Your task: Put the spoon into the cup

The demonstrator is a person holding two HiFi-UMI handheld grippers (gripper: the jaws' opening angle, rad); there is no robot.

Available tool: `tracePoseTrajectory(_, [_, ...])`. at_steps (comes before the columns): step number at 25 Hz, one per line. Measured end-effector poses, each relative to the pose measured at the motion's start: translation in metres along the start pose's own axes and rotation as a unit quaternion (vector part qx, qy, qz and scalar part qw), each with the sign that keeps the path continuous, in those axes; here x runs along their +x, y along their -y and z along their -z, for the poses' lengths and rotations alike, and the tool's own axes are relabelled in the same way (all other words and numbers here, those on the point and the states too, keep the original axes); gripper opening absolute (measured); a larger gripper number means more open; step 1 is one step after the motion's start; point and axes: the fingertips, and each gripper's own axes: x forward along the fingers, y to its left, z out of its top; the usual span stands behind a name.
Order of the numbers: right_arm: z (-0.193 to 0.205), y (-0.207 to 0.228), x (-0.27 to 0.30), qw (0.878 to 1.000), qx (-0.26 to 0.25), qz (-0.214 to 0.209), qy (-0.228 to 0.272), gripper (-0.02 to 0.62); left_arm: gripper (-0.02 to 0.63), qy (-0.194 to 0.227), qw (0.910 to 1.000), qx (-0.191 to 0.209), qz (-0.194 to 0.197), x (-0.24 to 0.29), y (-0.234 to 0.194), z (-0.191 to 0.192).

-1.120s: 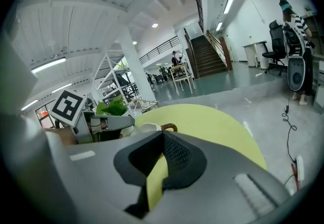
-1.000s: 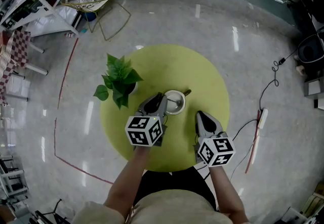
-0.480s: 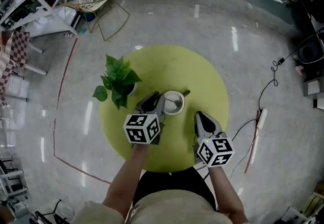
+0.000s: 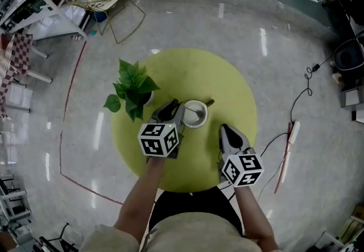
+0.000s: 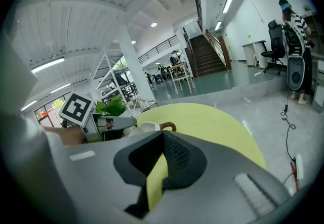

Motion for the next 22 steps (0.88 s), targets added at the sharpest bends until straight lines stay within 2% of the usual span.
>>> tracePoseTrajectory(5, [0.0, -0.001, 0.0, 1.0, 0.0, 0.001, 0.0, 0.0, 0.118, -0.007, 1.0, 0.001, -0.004, 0.002, -0.004, 0.002])
tracePoseTrajectory(11, [0.002, -0.003, -0.001, 1.0, 0.0, 0.001, 0.001, 0.0, 0.186, -0.019, 0.9998, 0.003, -0.008, 0.0, -0.005, 0.009])
tracePoseTrajectory(22, [0.007, -0.01, -0.011, 1.0, 0.0, 0.003, 0.005, 0.0, 0.19, -0.024, 0.9997, 0.009, -0.005, -0.016, 0.001, 0.022])
